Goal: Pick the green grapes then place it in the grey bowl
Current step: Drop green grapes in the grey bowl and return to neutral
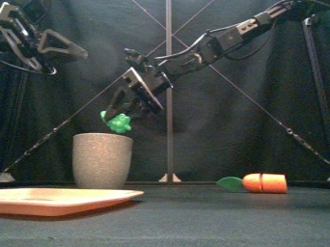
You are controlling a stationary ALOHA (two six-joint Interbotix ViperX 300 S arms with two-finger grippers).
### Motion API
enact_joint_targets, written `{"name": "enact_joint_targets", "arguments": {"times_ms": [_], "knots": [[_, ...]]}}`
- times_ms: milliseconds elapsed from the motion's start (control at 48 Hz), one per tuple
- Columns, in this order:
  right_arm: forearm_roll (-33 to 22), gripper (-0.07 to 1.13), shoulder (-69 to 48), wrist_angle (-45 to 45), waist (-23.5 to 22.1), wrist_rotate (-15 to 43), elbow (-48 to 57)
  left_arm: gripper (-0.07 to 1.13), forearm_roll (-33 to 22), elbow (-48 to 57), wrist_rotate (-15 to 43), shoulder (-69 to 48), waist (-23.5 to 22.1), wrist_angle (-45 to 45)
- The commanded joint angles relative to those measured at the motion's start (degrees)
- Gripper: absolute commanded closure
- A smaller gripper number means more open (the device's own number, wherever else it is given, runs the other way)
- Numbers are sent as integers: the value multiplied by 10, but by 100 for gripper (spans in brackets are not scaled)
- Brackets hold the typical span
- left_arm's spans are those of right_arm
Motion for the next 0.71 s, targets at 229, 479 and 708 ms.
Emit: {"name": "enact_joint_targets", "arguments": {"times_ms": [229,479,708], "knots": [[-41,9,10,59,11,3,-54,83,0,-14,1,4,1,-8],[-45,6,6,107,21,3,-72,83,0,-14,1,4,1,-14],[-69,6,-31,133,50,-2,-57,83,1,-14,1,3,1,-13]]}}
